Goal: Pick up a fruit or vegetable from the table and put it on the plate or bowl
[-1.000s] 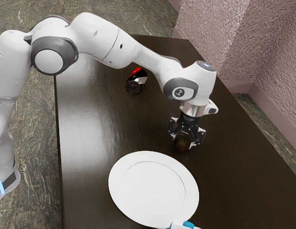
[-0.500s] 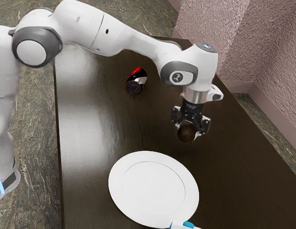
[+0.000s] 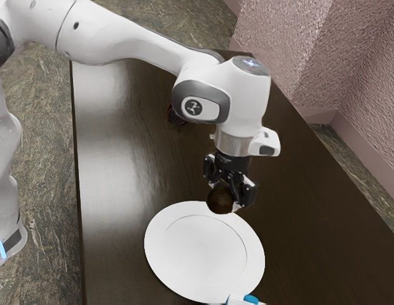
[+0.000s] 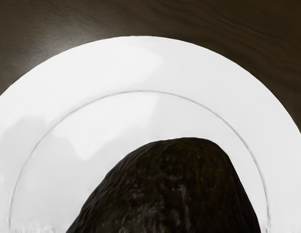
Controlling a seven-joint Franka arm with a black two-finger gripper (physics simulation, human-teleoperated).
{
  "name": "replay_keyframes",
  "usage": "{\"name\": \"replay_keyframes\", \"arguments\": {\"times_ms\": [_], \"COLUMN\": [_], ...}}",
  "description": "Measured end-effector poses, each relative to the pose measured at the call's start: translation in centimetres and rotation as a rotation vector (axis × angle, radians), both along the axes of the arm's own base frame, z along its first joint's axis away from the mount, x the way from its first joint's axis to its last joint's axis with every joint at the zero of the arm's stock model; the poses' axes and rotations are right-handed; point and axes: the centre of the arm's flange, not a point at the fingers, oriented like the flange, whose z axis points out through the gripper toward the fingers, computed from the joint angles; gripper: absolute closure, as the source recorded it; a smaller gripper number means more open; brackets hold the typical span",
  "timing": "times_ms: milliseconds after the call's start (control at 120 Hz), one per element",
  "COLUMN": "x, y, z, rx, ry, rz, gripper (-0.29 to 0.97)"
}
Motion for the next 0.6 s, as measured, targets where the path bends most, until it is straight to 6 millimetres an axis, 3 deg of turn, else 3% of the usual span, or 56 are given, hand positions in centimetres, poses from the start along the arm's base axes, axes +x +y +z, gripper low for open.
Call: {"name": "replay_keyframes", "arguments": {"times_ms": [183, 383, 475, 600], "x": [-3.0, -3.6, -3.8, -4.6], "y": [-4.4, -5.3, -5.2, -5.9], "z": [-0.9, -1.3, -1.4, -0.9], "rx": [0.016, 0.02, 0.022, 0.022], "ry": [0.005, 0.005, 0.006, -0.003], "rz": [-0.095, -0.115, -0.116, -0.134], "gripper": [0.36, 0.36, 0.19, 0.08]}}
